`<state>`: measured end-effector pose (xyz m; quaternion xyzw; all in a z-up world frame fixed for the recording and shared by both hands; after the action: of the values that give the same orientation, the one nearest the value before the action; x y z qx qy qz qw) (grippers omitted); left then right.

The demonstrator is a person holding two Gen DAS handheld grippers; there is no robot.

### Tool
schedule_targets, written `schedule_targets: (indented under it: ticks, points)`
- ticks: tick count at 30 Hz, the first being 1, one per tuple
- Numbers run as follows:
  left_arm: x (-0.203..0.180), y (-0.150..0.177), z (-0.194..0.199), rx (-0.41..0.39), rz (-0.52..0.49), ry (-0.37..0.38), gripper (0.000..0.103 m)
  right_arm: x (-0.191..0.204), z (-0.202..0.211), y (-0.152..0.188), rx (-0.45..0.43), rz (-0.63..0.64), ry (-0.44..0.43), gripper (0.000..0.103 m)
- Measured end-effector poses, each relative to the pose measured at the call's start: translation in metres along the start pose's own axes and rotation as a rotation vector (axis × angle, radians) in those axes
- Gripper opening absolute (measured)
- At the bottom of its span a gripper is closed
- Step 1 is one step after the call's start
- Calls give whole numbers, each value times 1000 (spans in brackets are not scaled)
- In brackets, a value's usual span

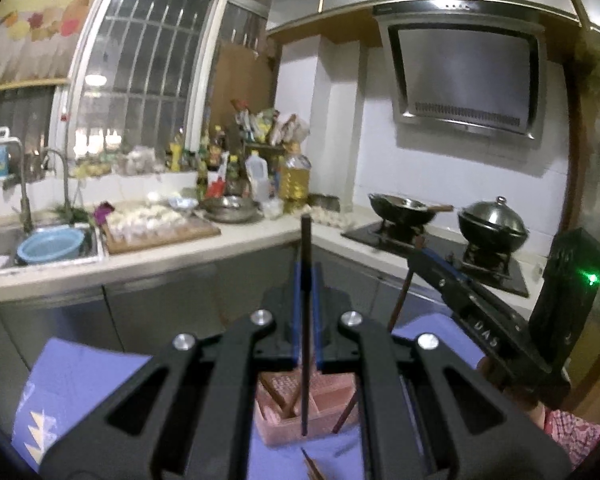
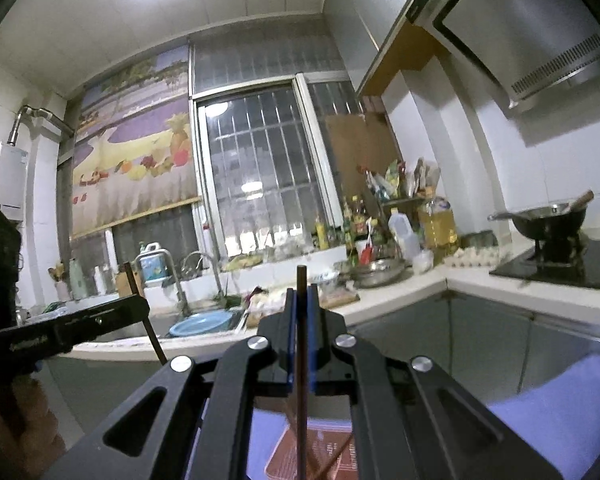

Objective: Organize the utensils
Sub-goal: 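Lower the chopsticks into the basket and open both tools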

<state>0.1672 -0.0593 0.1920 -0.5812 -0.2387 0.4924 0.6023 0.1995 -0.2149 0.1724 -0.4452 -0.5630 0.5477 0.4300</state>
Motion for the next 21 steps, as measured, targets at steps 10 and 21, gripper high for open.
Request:
schedule_targets:
  ticks: [10,21]
  points:
    - [24,22,-73,55,-13,-62,5,-6,-72,37,62,50,53,5]
    - [70,97,-138,303,59,-185,27,-45,-95,110,283,-209,62,7]
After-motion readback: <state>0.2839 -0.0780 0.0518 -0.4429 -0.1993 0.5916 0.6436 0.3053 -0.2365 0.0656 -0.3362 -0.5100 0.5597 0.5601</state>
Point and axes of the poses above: each gripper's, at about its wrist camera, not at the fingertips, and z roughly against the way its jaws point, x to its left, y to its underside, the point moved 6 cm from there along -z, roughly the way its jaws point, and after that the axes turned 11 degrees about z, right-handed, at the moved point
